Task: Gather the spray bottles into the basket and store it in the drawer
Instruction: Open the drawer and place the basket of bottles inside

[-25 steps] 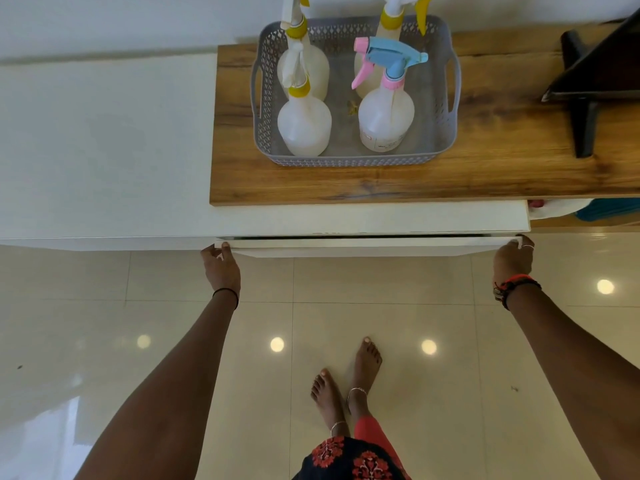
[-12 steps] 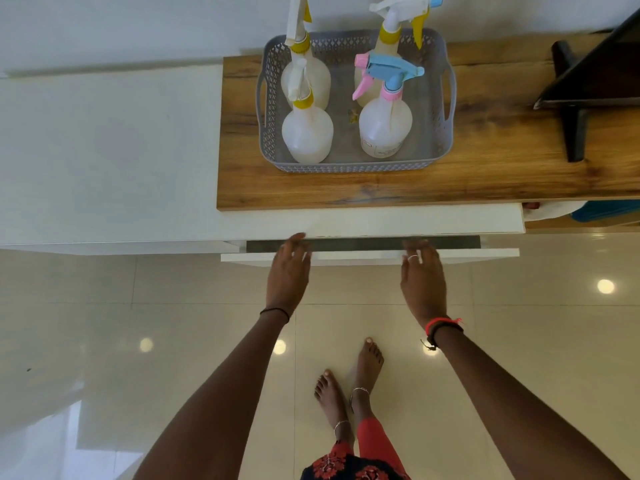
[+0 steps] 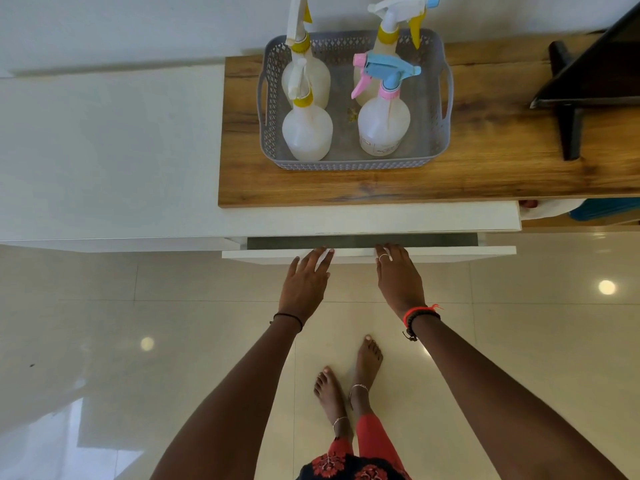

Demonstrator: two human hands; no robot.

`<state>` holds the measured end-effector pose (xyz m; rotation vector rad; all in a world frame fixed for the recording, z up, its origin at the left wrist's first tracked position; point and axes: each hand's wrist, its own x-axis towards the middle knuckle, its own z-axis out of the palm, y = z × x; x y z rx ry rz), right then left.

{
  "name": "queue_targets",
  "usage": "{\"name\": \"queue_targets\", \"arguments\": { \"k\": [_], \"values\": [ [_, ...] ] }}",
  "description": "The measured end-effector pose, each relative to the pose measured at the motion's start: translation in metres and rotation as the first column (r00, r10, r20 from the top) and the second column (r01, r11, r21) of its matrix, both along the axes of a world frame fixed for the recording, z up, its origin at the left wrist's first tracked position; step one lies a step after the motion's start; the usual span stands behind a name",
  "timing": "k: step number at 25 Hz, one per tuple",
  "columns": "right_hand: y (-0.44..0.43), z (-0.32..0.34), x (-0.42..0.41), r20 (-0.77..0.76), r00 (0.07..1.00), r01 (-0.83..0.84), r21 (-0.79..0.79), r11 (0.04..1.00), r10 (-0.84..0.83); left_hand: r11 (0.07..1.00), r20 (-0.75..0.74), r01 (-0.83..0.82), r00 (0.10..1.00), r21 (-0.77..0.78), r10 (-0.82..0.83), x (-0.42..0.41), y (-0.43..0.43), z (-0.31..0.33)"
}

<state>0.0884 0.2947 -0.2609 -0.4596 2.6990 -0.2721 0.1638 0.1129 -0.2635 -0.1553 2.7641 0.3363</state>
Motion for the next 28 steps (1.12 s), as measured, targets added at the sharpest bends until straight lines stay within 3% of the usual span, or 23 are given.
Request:
{"name": "queue_targets", "arguments": {
  "k": [11, 20, 28],
  "values": [
    [0.002, 0.018, 0.015, 0.092, 0.995, 0.039, -0.011, 0.999, -0.038, 0.987, 0.108, -0.155, 0.983, 0.044, 0.15, 0.021, 0.028, 0.012],
    [0.011, 0.026, 0.034, 0.15, 0.986, -0.09, 0.158, 0.983, 0.067, 0.984, 0.143, -0.166, 0.978, 0.068, 0.155, 0.054, 0.042, 0.02],
    [0.02, 0.028, 0.061, 0.211, 0.973, -0.131, 0.175, 0.976, 0.093, 0.989, 0.139, -0.121, 0.984, 0.083, 0.109, 0.092, 0.051, 0.023]
  ]
}}
